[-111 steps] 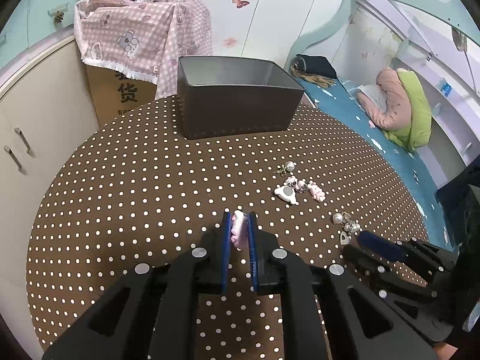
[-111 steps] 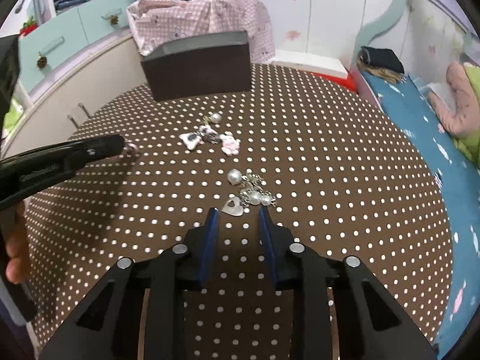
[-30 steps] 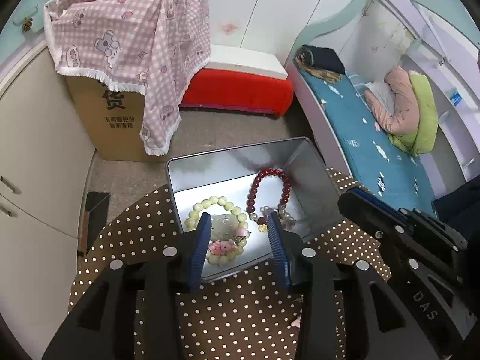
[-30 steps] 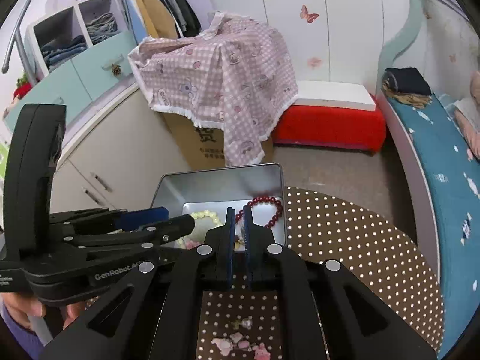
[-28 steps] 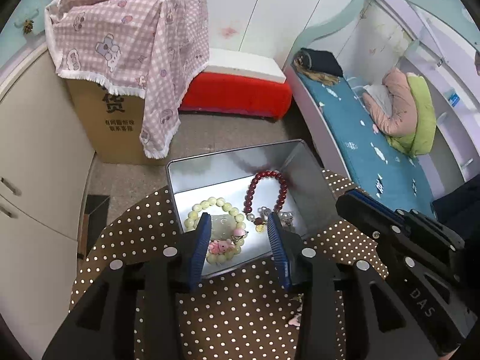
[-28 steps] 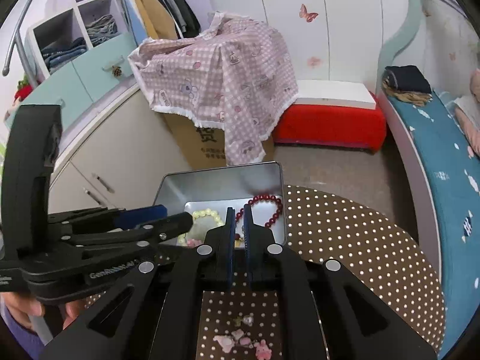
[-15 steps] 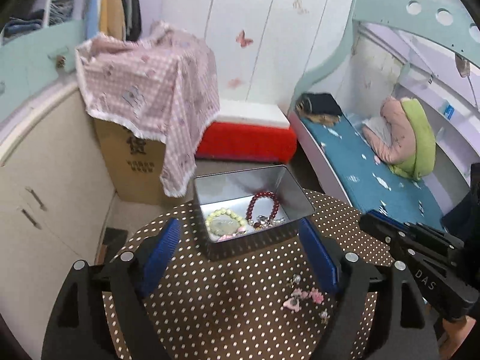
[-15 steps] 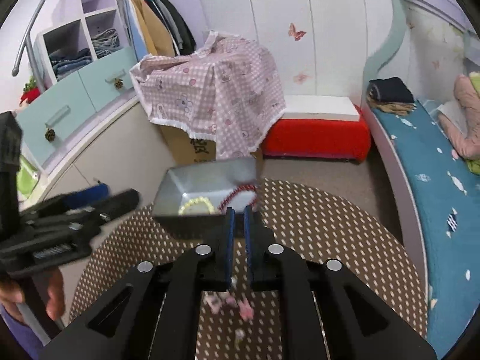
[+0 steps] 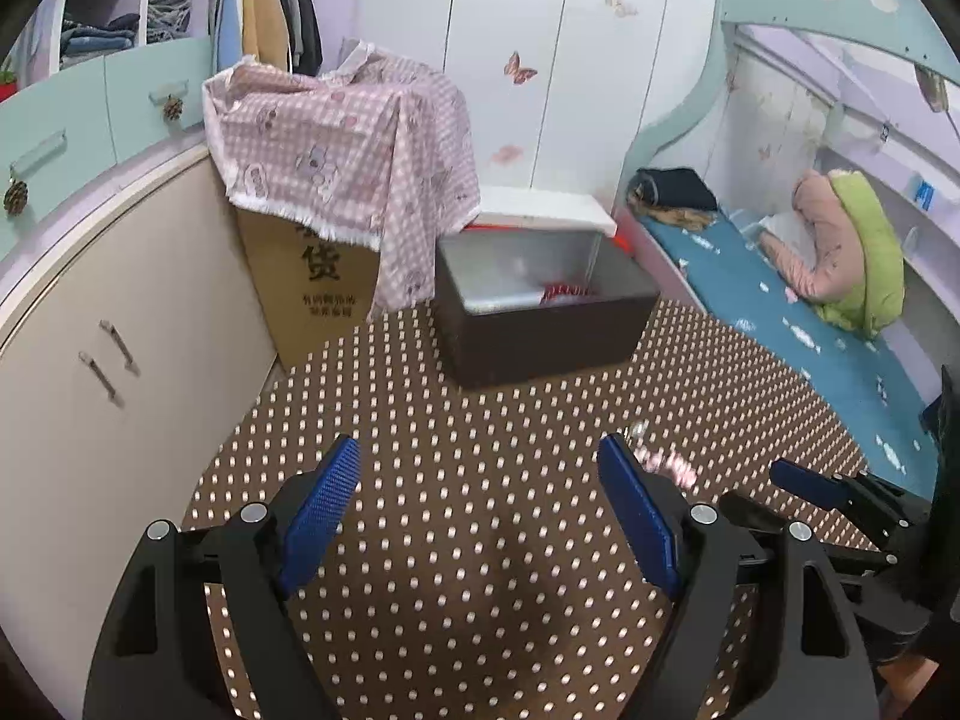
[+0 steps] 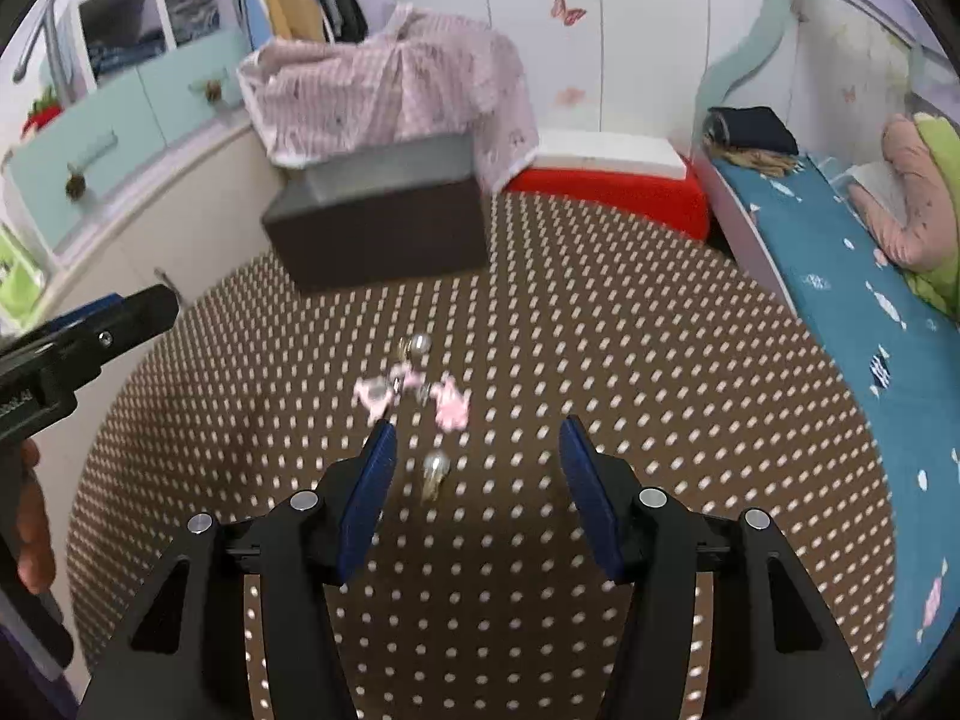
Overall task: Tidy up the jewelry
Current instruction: 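Move both open tools back over the remaining charms on the table, then grasp a white charm with the left tool while the right tool grasps a silver earring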
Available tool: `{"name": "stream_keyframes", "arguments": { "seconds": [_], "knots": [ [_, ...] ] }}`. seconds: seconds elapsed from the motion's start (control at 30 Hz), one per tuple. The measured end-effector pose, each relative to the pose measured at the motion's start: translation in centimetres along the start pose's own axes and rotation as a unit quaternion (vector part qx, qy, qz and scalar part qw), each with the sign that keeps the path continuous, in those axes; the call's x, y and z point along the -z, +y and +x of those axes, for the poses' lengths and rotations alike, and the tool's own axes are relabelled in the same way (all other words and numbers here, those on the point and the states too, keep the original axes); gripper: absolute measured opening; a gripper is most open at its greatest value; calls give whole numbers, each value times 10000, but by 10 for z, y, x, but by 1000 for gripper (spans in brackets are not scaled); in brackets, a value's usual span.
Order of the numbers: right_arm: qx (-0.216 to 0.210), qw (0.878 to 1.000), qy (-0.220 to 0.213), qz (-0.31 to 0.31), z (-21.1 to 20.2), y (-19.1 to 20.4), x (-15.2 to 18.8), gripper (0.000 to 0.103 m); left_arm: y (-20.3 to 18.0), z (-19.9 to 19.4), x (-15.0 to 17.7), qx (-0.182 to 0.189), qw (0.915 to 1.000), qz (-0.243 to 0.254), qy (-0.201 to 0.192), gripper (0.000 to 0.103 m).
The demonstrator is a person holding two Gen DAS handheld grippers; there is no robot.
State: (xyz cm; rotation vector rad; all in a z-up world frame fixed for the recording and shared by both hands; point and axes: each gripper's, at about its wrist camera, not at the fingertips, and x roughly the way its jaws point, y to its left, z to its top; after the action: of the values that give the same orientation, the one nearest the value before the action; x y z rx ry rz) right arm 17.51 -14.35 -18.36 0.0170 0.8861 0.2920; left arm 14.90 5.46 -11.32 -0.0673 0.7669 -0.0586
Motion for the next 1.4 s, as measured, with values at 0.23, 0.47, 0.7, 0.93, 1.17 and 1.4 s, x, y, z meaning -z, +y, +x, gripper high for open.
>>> {"name": "stream_keyframes", "arguments": {
  "seconds": [0.23, 0.47, 0.7, 0.93, 1.17, 1.4],
  "knots": [
    [7, 9998, 85, -158, 9, 14, 6, 50, 5, 8, 15, -12, 9998, -64, 183, 79],
    [-17, 9996, 166, -213, 18, 20, 3, 39, 6, 13, 16, 0, 9997, -80, 250, 79],
    [-56, 9994, 219, -270, 21, 18, 9, 12, 1, 22, 13, 155, 9993, -82, 318, 79],
    [-66, 10000, 33, 21, 1, -12, 6, 11, -28, 39, 12, 535, 9972, 177, 489, 79],
    [-76, 9996, -135, 245, -15, -36, 6, 12, -59, 66, 18, 652, 9932, 615, 744, 79],
    [-123, 9991, -189, 368, -19, -48, 5, 12, -74, 81, 16, 387, 9910, 1050, 739, 72]
  ]
}}
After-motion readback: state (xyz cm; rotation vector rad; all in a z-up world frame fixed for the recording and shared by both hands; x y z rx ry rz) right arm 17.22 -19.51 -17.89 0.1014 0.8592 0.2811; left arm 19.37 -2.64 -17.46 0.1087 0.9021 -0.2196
